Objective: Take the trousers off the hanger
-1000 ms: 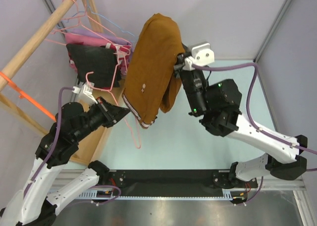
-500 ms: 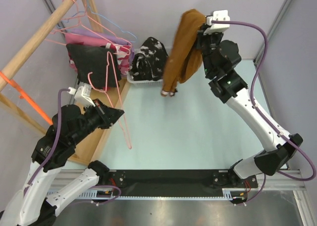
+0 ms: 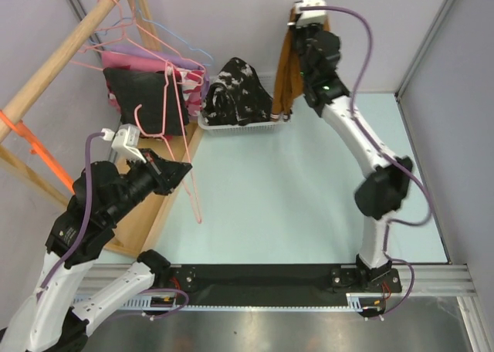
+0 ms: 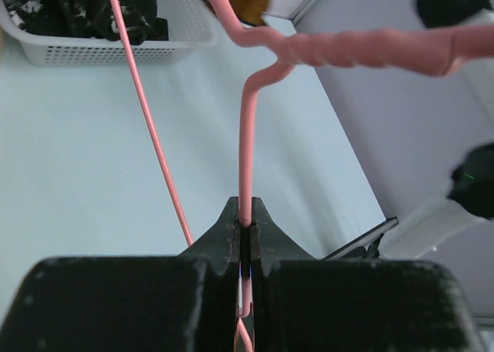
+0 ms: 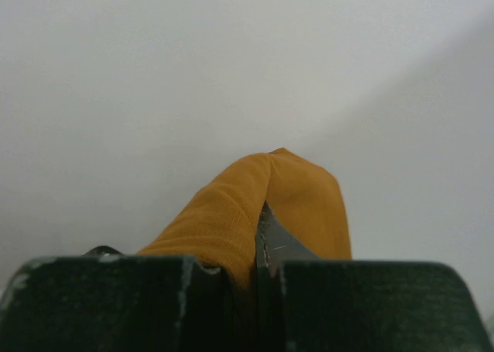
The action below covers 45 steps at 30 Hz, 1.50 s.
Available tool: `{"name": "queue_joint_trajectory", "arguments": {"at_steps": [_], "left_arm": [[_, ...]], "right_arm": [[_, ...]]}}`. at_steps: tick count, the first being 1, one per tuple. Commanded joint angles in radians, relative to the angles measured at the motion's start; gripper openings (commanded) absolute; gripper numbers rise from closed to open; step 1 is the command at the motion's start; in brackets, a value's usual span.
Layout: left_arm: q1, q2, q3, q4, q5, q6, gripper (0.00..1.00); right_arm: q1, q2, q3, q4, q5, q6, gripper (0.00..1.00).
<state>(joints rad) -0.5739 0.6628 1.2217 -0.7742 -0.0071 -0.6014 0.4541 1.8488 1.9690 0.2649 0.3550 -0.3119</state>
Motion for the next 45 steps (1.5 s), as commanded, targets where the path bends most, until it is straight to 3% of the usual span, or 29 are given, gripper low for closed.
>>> {"name": "queue_joint_trajectory", "arguments": {"at_steps": [1, 3, 5, 9, 14, 22, 26, 30, 32, 39, 45], "left_arm": [[-0.003, 0.0, 0.033, 0.11, 0.058, 0.052, 0.0], [-0.001, 0.011, 0.038, 0.116, 0.056, 0.064, 0.0], [-0.001, 0.021, 0.044, 0.124, 0.05, 0.075, 0.0], [-0.003, 0.037, 0.052, 0.127, 0.029, 0.094, 0.0], [-0.001, 0.047, 0.038, 0.128, 0.013, 0.092, 0.0], [-0.001, 0.041, 0.041, 0.127, 0.021, 0.045, 0.01], [-0.001, 0.032, 0.058, 0.125, 0.032, 0.009, 0.0], [-0.001, 0.026, 0.073, 0.112, 0.036, -0.024, 0.0], [-0.001, 0.026, 0.081, 0.108, 0.047, -0.049, 0.0], [-0.001, 0.029, 0.099, 0.104, 0.082, -0.144, 0.0], [-0.001, 0.035, 0.133, 0.073, 0.056, -0.236, 0.0]], "right_arm": [[0.061, 0.319, 0.379, 0.093, -0.109, -0.119, 0.0], [0.084, 0.538, 0.617, 0.024, -0.114, -0.138, 0.0], [0.119, 0.639, 0.694, 0.029, -0.123, -0.147, 0.0], [0.161, 0.698, 0.578, 0.138, -0.125, -0.099, 0.0], [0.167, 0.727, 0.518, 0.103, -0.14, 0.103, 0.04], [0.182, 0.67, 0.426, 0.005, -0.12, 0.252, 0.45], [0.192, 0.589, 0.429, -0.13, -0.079, 0.307, 0.69], [0.198, 0.467, 0.386, -0.277, -0.065, 0.373, 0.8], [0.205, 0.417, 0.361, -0.357, -0.057, 0.389, 0.91], [0.262, 0.178, 0.292, -0.68, 0.039, 0.399, 0.98], [0.363, -0.155, -0.016, -0.765, 0.047, 0.405, 0.99]]}}
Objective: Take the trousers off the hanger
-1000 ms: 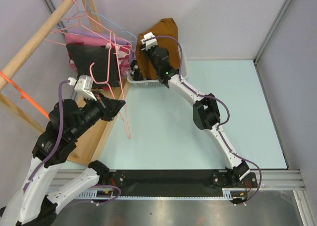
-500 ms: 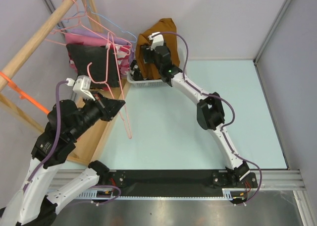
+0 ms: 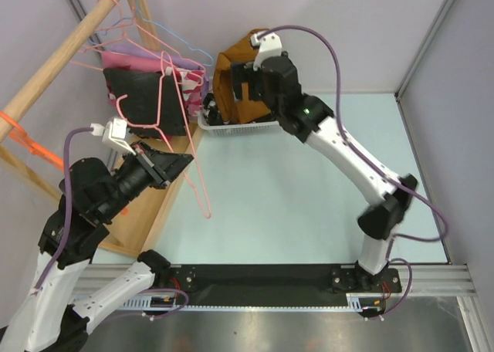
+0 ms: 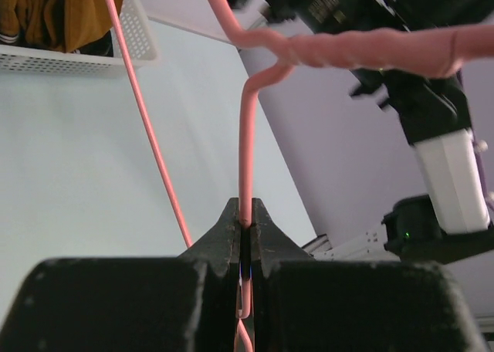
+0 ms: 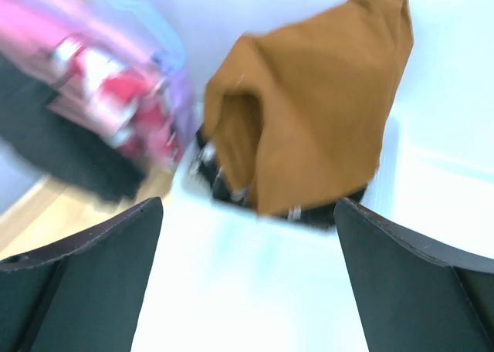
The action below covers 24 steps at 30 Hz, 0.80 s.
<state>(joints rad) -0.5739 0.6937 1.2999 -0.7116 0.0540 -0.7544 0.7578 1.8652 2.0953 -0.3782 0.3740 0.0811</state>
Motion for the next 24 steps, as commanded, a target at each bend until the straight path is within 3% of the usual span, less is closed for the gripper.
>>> {"name": "queue_joint_trajectory", "arguments": {"at_steps": [1, 5, 11, 16, 24], "left_arm": [[-0.001, 0.006, 0.058, 0.011, -0.005, -0.107, 0.0], [-0.001, 0.007, 0.067, 0.005, 0.003, -0.16, 0.0], [-0.001, 0.027, 0.062, -0.02, 0.023, -0.233, 0.0], [-0.001, 0.04, 0.044, -0.029, 0.027, -0.289, 0.0], [-0.001, 0.05, 0.033, -0.061, 0.027, -0.339, 0.0]], "right_arm": [[0.078, -0.267, -0.188, -0.117, 0.023, 0.008, 0.99], [0.246, -0.506, -0.467, -0.058, -0.012, -0.03, 0.98], [0.477, -0.776, -0.725, 0.03, -0.089, -0.038, 0.96], [0.705, -0.807, -0.808, 0.091, -0.075, -0.078, 0.96], [0.782, -0.655, -0.781, 0.219, 0.106, -0.109, 0.92]]}}
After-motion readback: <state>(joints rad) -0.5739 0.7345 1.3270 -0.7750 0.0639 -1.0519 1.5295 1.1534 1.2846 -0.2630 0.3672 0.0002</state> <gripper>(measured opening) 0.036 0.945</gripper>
